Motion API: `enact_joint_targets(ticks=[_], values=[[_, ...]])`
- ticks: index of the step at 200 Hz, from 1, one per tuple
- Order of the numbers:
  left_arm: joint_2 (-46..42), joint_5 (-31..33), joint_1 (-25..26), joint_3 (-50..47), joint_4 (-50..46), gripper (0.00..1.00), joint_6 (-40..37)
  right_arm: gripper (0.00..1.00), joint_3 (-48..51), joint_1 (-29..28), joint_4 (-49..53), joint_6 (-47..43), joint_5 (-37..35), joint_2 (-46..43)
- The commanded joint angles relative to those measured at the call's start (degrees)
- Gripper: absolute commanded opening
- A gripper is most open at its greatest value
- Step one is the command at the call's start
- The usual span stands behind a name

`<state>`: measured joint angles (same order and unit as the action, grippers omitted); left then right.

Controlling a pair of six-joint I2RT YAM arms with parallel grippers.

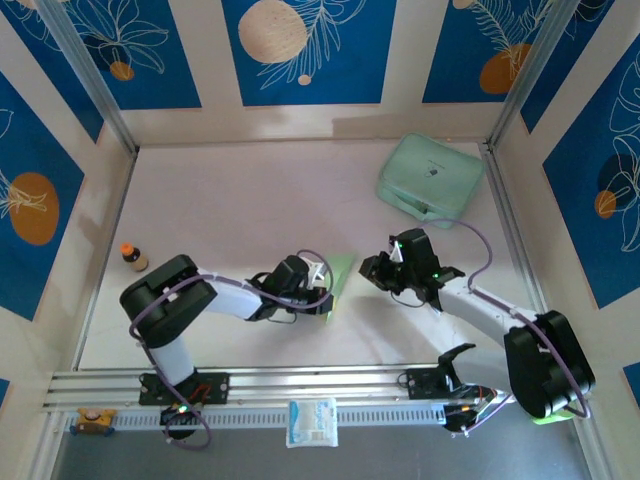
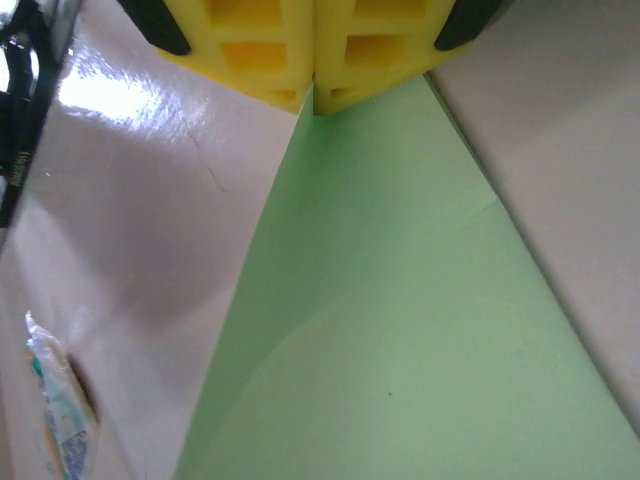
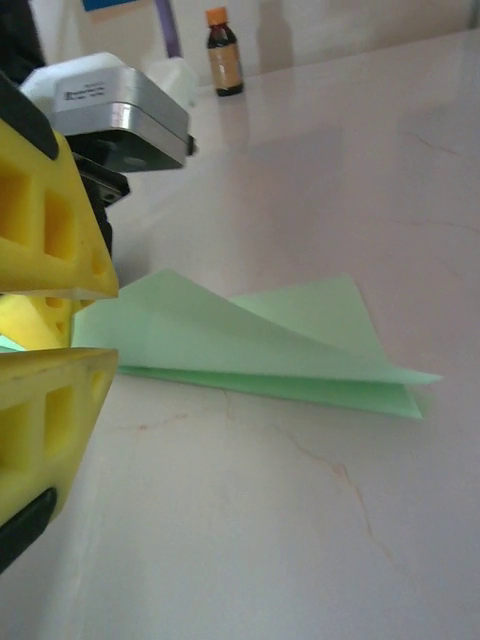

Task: Fold a paper plane with a square sheet of paper (pick it up from the middle)
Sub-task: Fold the wing for the fifth time at the center of the table.

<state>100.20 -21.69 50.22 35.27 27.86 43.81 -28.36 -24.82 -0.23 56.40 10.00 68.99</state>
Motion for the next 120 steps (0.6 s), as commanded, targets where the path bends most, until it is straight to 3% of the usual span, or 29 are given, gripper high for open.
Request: enact_joint_targets(ticks=[1,120], values=[[4.03,-3.20,-0.53,-2.22,1.45,0.00,2.95,0.18,0.63,-1.26,-4.47,-3.47,5.92,2.51],[4.73,-5.19,-2.96,-6.04,7.31,0.00,7.99,0.12,-5.52,-3.04,-12.31,-6.45,15.30,18.34]])
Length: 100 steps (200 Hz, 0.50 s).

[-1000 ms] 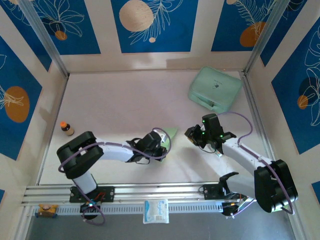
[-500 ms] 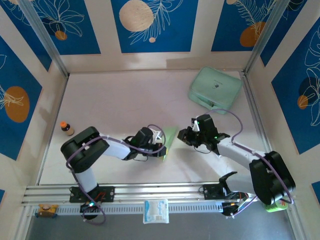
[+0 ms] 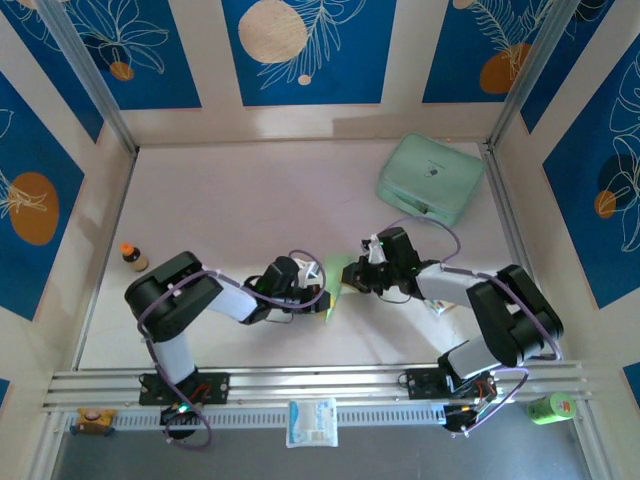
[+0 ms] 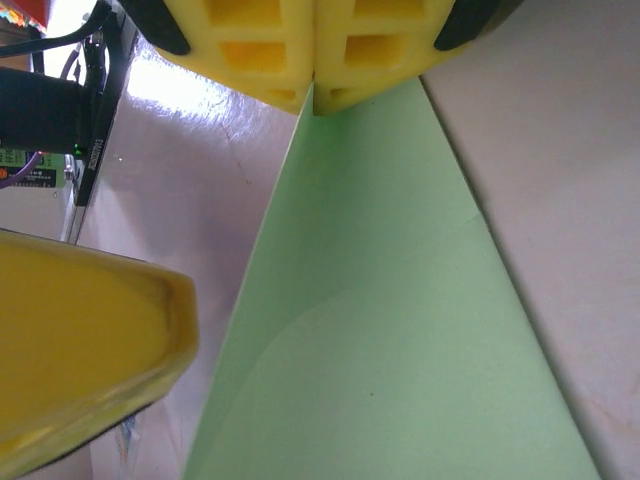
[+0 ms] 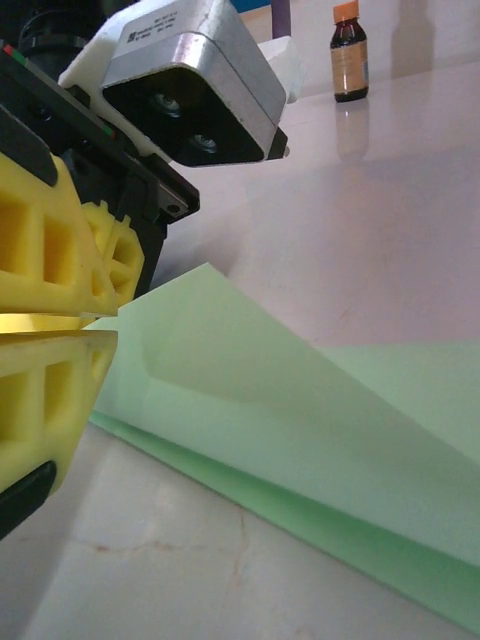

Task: Fold a paper plane with a square sheet of paper (pick it up from the middle)
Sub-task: Fold the wing for the fifth time at the center of the table.

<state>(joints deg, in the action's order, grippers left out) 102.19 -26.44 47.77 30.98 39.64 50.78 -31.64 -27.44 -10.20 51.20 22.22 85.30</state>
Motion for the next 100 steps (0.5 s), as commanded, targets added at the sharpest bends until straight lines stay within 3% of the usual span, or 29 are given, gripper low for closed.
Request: enact_joint_targets(ticks=[1,100], values=[[2.79,-0.45,-0.54,-1.74,-4.43,0.00,1.09,0.12,-2.31,-0.42,-2.36,-1.26,3.18,2.18],[2.67,0.60,-1.21,-3.29,-3.94,0.00,5.62,0.10,-3.43,1.25,-5.18,-1.01,5.28,8.81]])
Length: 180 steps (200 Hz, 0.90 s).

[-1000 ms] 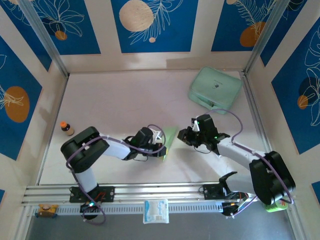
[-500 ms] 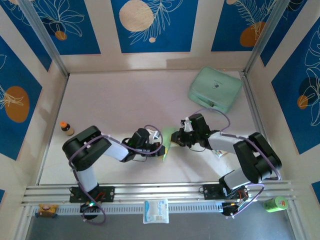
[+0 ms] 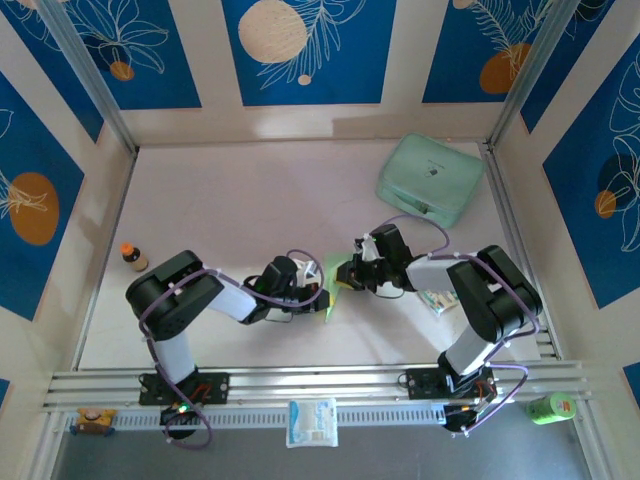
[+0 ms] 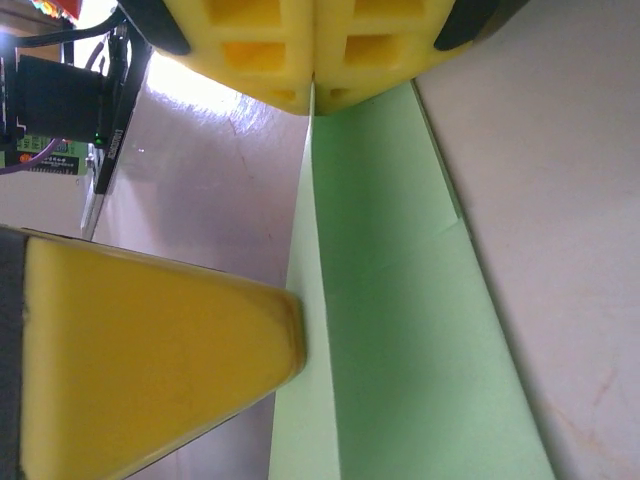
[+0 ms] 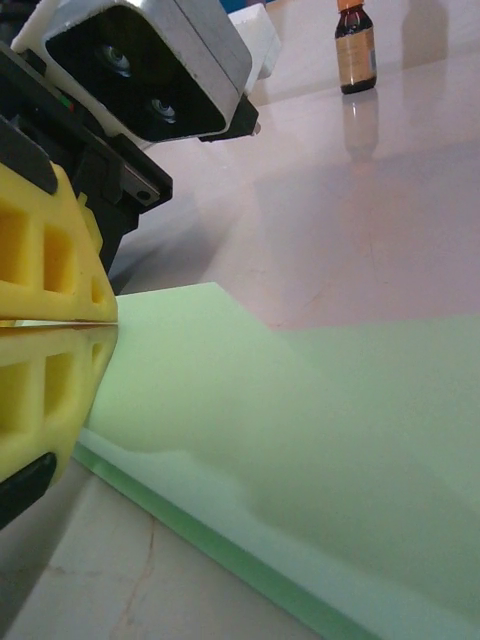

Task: Fold a paper plane with a square sheet of paper (pick it up from the middle)
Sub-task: Fold the wing for the fifth time at the center of the table.

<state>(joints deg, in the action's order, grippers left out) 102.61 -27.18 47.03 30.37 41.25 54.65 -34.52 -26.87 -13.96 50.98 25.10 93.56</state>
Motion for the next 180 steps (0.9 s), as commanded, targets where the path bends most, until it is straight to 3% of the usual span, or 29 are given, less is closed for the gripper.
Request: enact_joint_targets(ticks=[1,180], values=[[2.25,1.38,-0.50,-2.73,-5.61,0.00,1.76,0.10,-0.55,0.68,-1.42,-0.79,2.49,0.56],[3.86,0.84,-1.59,-3.61,-4.07,0.00,6.84,0.10,-2.91,1.13,-1.42,-1.25,4.22,5.19]])
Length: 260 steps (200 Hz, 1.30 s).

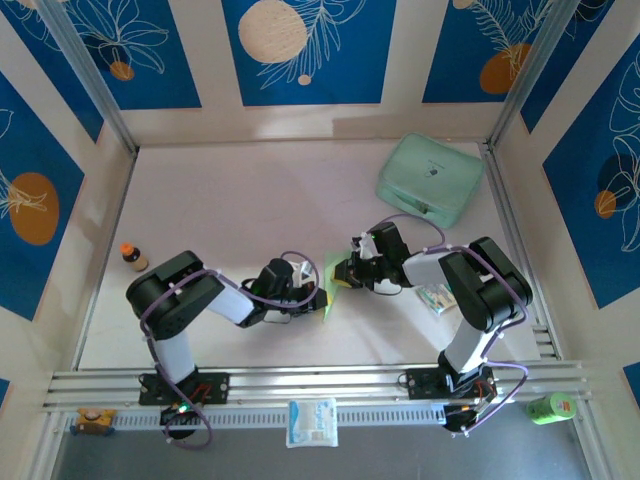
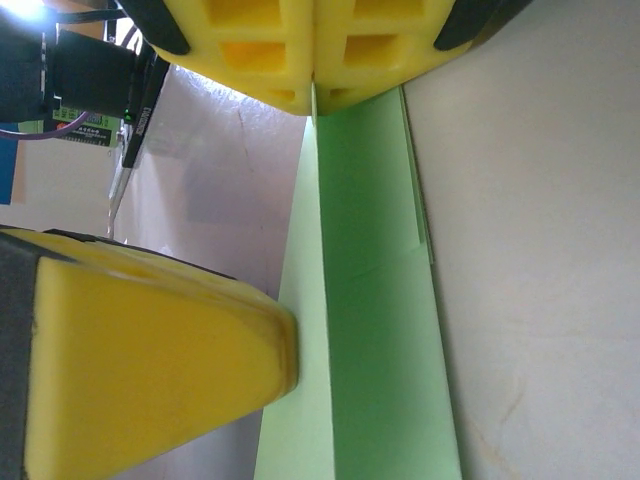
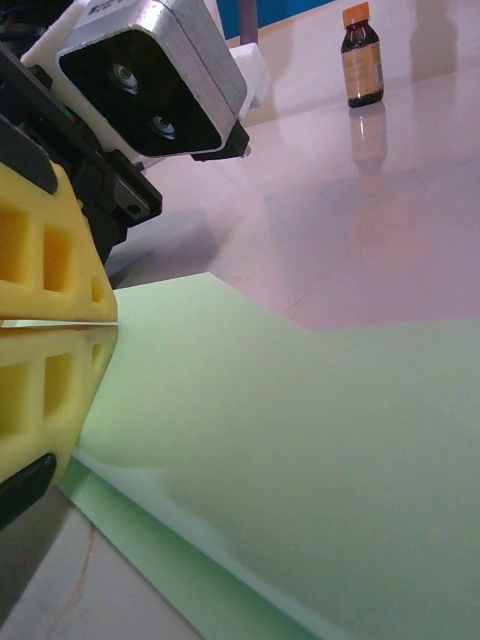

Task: Fold a paper plane with a square sheet of paper (pick it up from the middle)
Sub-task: Fold the wing for the fifth time at the center of the table.

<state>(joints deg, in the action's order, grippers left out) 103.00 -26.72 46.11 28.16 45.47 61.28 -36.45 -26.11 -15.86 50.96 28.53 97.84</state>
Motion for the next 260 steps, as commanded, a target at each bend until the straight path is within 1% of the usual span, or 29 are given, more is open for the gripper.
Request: enact_joint_targets(ticks=[1,18,54,110,166,233,260], values=[[3.54,0.37,-0.67,-1.38,-8.25,0.00,0.19,0.10,-0.99,0.36,0.48,-1.27,0.85,0.88],[4.03,0.09,-0.69,-1.18,-8.14,0.00,0.34,0.10,-1.30,-0.14,0.51,-1.95,1.80,0.65],[4.63,-0.10,-0.69,-1.01,-8.33,0.00,0.62,0.10,-1.96,-0.52,2.19,-2.75,0.06,1.71],[4.56,0.05,-0.80,-1.09,-8.65,0.00,0.72,0.10,-2.40,-0.43,1.71,-2.72,-0.45,3.59],[4.49,0.09,-0.80,-1.18,-9.13,0.00,0.69,0.10,-2.70,-0.43,3.57,-2.54,-2.08,5.38],[1.10,-2.62,-0.59,-1.15,-7.57,0.15,-0.33,0.10,-3.55,-0.44,7.94,-2.84,-4.05,6.66],[-0.62,-4.19,-0.41,-0.66,-7.88,0.16,-0.64,0.10,-3.83,-0.52,8.81,-2.93,-4.32,6.75]])
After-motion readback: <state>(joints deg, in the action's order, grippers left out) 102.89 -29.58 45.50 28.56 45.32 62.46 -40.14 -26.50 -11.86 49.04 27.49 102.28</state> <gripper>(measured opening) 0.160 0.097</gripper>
